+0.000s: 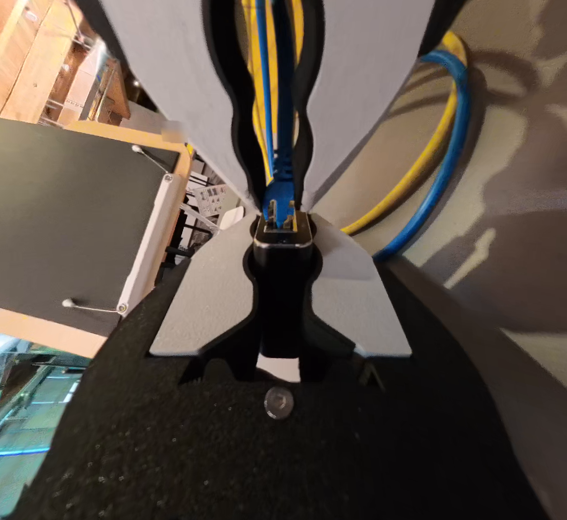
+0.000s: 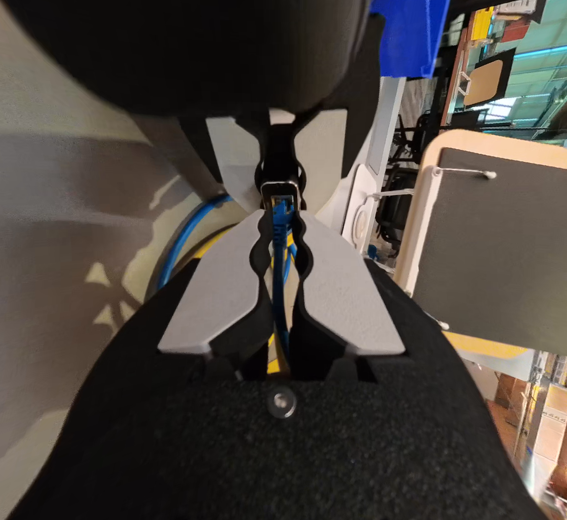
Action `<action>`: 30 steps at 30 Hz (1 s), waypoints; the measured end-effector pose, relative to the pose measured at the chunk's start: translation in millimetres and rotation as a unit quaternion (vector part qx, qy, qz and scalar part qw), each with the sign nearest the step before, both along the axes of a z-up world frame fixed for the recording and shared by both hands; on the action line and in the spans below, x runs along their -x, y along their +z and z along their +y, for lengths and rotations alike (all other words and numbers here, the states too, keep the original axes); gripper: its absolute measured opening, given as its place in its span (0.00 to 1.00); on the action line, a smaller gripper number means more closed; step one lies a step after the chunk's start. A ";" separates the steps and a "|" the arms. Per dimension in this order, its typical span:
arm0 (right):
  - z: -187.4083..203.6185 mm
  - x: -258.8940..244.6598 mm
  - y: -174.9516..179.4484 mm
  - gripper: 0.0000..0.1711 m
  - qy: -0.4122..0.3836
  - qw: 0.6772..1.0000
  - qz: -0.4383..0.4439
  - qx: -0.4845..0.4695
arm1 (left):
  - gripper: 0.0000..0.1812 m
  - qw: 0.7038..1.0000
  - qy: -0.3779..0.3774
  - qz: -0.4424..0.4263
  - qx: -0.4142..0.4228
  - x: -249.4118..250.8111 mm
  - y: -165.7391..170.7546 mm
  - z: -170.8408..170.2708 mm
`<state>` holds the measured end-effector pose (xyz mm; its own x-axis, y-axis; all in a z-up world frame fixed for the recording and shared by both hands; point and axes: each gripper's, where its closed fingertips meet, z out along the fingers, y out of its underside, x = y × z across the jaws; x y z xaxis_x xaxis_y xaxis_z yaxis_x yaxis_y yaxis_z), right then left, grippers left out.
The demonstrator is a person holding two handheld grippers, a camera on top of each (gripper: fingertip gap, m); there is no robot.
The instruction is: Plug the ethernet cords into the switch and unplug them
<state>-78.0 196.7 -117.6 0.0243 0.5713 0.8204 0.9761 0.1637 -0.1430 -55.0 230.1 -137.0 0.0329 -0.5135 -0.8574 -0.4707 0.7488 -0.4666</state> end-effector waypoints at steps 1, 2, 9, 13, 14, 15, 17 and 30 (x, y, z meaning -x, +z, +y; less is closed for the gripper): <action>-0.4 -0.7 4.4 0.08 -0.001 1.000 0.010 -0.002 | 0.15 1.000 0.000 -0.007 0.003 -0.6 3.8 -0.4; -1.4 -1.3 5.7 0.08 -0.003 1.000 0.014 -0.002 | 0.15 1.000 -0.001 -0.008 0.003 -1.1 4.8 -1.5; -2.2 5.6 15.9 0.12 -0.067 0.993 0.089 -0.039 | 0.15 0.997 0.043 -0.014 -0.057 8.0 11.6 15.3; -20.7 20.2 29.9 0.12 -0.187 0.900 0.389 0.066 | 0.15 0.989 0.092 -0.053 -0.101 23.2 33.9 31.1; -20.8 19.2 24.9 0.13 -0.220 0.847 0.473 0.106 | 0.15 0.987 0.100 -0.060 -0.112 25.1 38.4 31.2; -17.7 16.2 20.8 0.13 -0.252 0.774 0.565 0.137 | 0.14 0.985 0.104 -0.065 -0.119 25.7 41.4 30.3; -13.4 25.0 12.9 0.21 -0.251 0.608 0.717 0.231 | 0.14 0.983 0.107 -0.070 -0.129 25.1 43.5 28.1; 6.1 22.7 13.1 0.09 -0.218 0.262 0.877 0.338 | 0.14 0.961 0.081 -0.034 -0.263 18.2 34.4 15.8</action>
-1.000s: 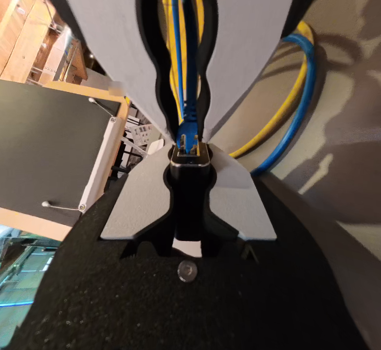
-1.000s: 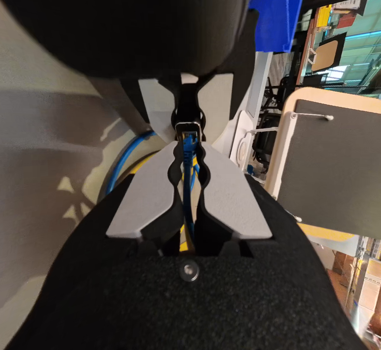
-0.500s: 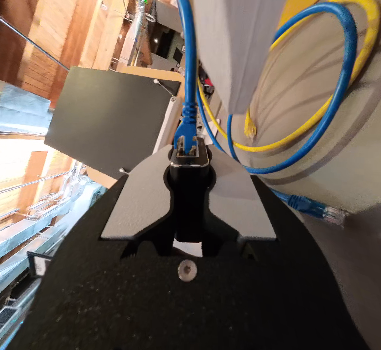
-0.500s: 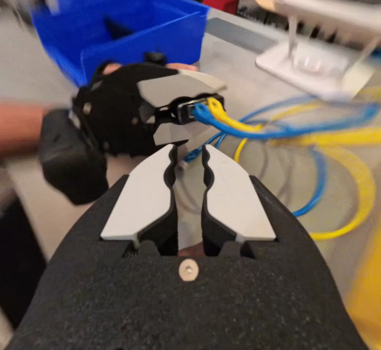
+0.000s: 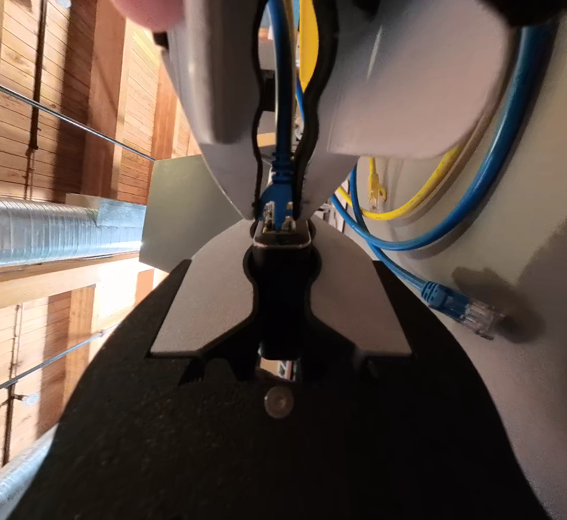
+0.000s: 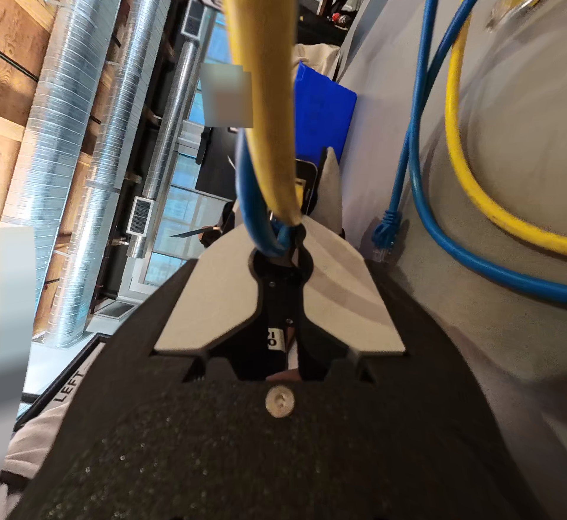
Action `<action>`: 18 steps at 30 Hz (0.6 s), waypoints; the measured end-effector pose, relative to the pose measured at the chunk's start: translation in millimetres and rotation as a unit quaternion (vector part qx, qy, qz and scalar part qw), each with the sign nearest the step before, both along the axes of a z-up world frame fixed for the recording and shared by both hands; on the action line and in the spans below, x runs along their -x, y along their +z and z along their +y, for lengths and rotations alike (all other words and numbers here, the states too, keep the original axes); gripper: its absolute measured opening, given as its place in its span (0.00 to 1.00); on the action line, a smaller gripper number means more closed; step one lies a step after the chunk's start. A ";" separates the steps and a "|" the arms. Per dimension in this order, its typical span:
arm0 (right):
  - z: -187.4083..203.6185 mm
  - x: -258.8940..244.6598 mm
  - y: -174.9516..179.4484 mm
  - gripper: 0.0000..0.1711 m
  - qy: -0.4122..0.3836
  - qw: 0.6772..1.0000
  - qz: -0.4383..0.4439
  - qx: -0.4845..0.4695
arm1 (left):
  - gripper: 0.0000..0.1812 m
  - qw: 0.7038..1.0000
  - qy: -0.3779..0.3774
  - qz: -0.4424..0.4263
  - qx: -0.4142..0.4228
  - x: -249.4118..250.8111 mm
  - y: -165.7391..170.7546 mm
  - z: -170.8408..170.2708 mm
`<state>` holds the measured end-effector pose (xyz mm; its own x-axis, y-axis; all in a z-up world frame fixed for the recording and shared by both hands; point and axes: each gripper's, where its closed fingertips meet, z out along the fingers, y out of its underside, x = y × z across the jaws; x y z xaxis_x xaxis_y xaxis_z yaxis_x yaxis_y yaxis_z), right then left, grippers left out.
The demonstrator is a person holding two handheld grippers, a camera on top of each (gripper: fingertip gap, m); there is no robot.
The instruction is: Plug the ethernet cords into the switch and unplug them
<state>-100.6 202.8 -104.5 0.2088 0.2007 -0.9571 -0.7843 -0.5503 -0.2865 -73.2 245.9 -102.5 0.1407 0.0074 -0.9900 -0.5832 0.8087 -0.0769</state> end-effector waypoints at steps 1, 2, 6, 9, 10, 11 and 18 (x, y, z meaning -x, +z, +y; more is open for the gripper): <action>-0.1 -0.4 -0.9 0.09 -0.002 1.000 0.002 0.001 | 0.14 1.000 0.000 0.002 -0.010 -0.5 0.0 -0.9; -0.4 -1.0 -1.8 0.09 -0.002 1.000 0.005 0.004 | 0.15 1.000 0.001 0.005 -0.017 -1.0 -0.4 -1.3; -0.4 -3.6 -2.9 0.09 -0.009 1.000 0.021 0.010 | 0.15 1.000 0.002 0.009 -0.023 -3.2 -2.4 -1.5; -0.3 -4.3 -4.5 0.09 -0.015 0.999 0.042 0.011 | 0.15 0.999 0.005 0.013 -0.038 -3.9 -2.9 -1.5; -0.5 -4.0 -5.5 0.09 -0.018 0.999 0.042 0.010 | 0.14 0.999 0.008 0.014 -0.045 -4.0 -3.0 -1.5; -0.9 -3.5 -6.3 0.09 -0.020 0.999 0.036 0.007 | 0.14 0.998 0.011 0.015 -0.052 -3.7 -2.8 -1.7; -3.1 -4.2 -7.4 0.09 -0.011 1.000 0.016 0.006 | 0.15 0.999 0.020 0.012 -0.048 -4.2 -3.1 -2.4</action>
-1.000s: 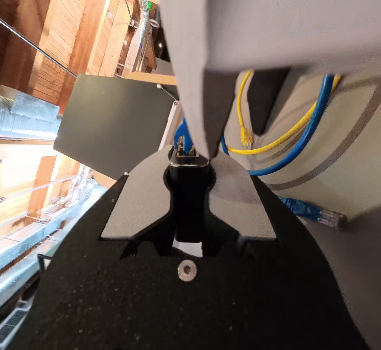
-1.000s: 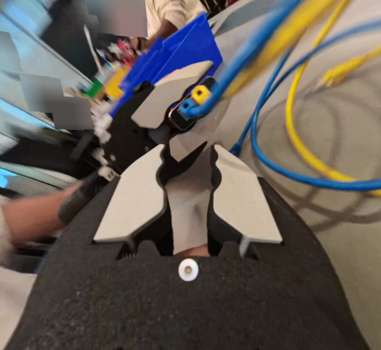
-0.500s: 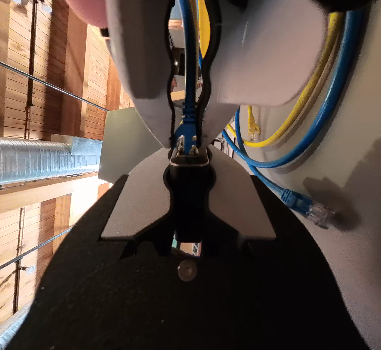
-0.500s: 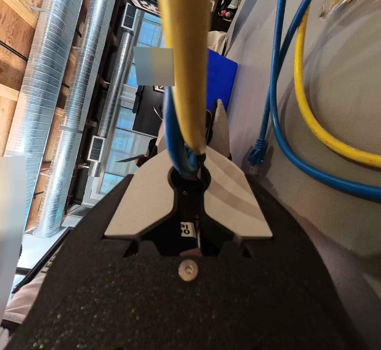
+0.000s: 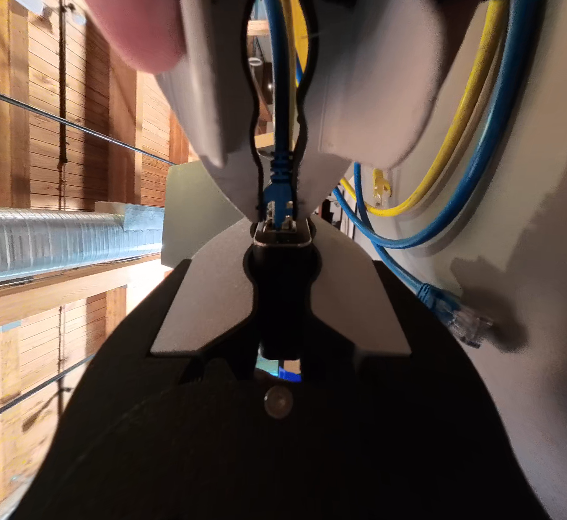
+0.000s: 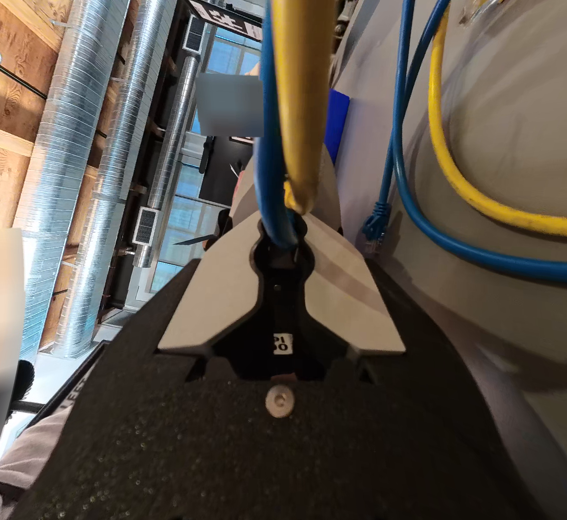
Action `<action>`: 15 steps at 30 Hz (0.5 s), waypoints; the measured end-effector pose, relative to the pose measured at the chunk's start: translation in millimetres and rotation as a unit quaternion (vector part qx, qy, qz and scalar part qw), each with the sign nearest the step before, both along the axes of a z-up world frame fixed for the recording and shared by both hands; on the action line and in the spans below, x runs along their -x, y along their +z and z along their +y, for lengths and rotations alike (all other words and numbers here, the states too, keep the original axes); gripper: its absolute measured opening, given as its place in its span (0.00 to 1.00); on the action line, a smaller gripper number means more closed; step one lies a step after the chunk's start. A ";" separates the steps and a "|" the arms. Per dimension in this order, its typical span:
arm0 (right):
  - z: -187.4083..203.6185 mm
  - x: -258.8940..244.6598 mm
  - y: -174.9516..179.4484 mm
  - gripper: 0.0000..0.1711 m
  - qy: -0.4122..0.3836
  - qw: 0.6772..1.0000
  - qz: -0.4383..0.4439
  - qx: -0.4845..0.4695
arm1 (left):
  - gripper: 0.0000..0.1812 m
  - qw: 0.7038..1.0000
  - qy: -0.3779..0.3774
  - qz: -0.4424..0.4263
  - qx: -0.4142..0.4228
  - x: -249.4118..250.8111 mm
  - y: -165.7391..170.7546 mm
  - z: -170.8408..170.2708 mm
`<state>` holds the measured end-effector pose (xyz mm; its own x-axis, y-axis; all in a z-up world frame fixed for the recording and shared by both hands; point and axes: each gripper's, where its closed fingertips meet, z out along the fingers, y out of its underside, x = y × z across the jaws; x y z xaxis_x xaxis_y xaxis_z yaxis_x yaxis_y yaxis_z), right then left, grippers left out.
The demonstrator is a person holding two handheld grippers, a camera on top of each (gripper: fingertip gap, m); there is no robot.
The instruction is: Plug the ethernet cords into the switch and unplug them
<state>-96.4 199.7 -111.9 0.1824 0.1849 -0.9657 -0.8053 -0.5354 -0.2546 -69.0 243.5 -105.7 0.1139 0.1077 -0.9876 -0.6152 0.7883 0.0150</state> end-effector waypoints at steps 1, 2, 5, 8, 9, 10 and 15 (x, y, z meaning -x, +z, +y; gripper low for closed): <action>-0.6 -0.5 0.5 0.09 0.004 1.000 -0.001 0.000 | 0.15 1.000 -0.004 -0.002 0.007 -0.6 -0.2 -0.2; -1.1 -0.8 1.3 0.09 0.008 1.000 -0.005 0.001 | 0.15 1.000 -0.008 -0.004 0.011 -1.1 0.3 -0.5; -2.0 -0.7 4.3 0.09 0.007 1.000 -0.005 -0.003 | 0.15 1.000 -0.011 -0.014 0.015 -0.8 3.5 -0.9; -4.4 -1.6 7.3 0.09 -0.002 1.000 -0.012 -0.010 | 0.15 1.000 -0.007 -0.022 0.017 -1.4 7.0 -2.6; -5.0 -2.2 8.7 0.09 -0.008 1.000 -0.016 -0.012 | 0.15 1.000 -0.005 -0.025 0.019 -1.8 8.3 -2.8; -5.4 -3.3 9.4 0.09 -0.012 1.000 -0.020 -0.012 | 0.15 0.999 -0.006 -0.026 0.019 -2.4 9.2 -3.6; -8.3 -3.0 7.0 0.08 -0.012 1.000 -0.002 -0.018 | 0.15 1.000 -0.001 -0.019 -0.004 -1.4 8.3 -7.6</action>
<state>-93.4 191.4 -104.9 0.1910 0.2148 -0.9578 -0.8163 -0.5071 -0.2765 -67.6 236.0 -97.4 0.1520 0.1153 -0.9816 -0.6131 0.7900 -0.0021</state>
